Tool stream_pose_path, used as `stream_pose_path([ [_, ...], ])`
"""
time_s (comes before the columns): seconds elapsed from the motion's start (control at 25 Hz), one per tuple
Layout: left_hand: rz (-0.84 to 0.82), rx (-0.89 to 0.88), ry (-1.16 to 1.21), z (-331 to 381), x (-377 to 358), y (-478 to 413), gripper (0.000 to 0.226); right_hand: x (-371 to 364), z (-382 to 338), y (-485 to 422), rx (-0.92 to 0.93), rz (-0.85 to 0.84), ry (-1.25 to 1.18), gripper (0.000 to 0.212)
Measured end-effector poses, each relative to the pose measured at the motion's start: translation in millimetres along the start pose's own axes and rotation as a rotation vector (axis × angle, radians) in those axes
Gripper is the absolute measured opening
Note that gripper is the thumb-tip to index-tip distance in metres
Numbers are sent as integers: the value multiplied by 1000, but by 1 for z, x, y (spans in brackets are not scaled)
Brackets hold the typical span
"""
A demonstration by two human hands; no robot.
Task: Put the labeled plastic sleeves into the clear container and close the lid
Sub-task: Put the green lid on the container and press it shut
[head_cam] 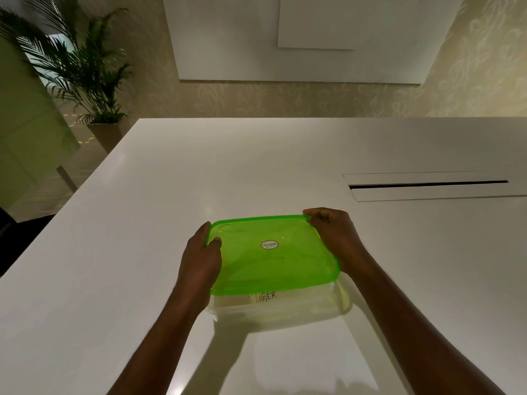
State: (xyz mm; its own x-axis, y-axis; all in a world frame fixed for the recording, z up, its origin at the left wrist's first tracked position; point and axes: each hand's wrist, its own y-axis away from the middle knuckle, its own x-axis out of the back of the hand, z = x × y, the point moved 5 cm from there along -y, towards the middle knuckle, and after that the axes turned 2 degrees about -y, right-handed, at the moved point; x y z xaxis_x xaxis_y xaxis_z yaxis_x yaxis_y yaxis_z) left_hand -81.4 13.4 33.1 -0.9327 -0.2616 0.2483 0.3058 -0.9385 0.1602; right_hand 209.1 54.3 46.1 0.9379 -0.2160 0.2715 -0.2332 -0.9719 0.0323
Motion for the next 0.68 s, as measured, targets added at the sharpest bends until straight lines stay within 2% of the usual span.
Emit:
stream_pose_path([
  [0.32,14,9,-39,-15,5,1,54,-9,10,-2,-17,-31,55,24],
  [0.68,4,-9,-75,-23,11,4,52,-9,19,1,-9,-37,-5,23],
])
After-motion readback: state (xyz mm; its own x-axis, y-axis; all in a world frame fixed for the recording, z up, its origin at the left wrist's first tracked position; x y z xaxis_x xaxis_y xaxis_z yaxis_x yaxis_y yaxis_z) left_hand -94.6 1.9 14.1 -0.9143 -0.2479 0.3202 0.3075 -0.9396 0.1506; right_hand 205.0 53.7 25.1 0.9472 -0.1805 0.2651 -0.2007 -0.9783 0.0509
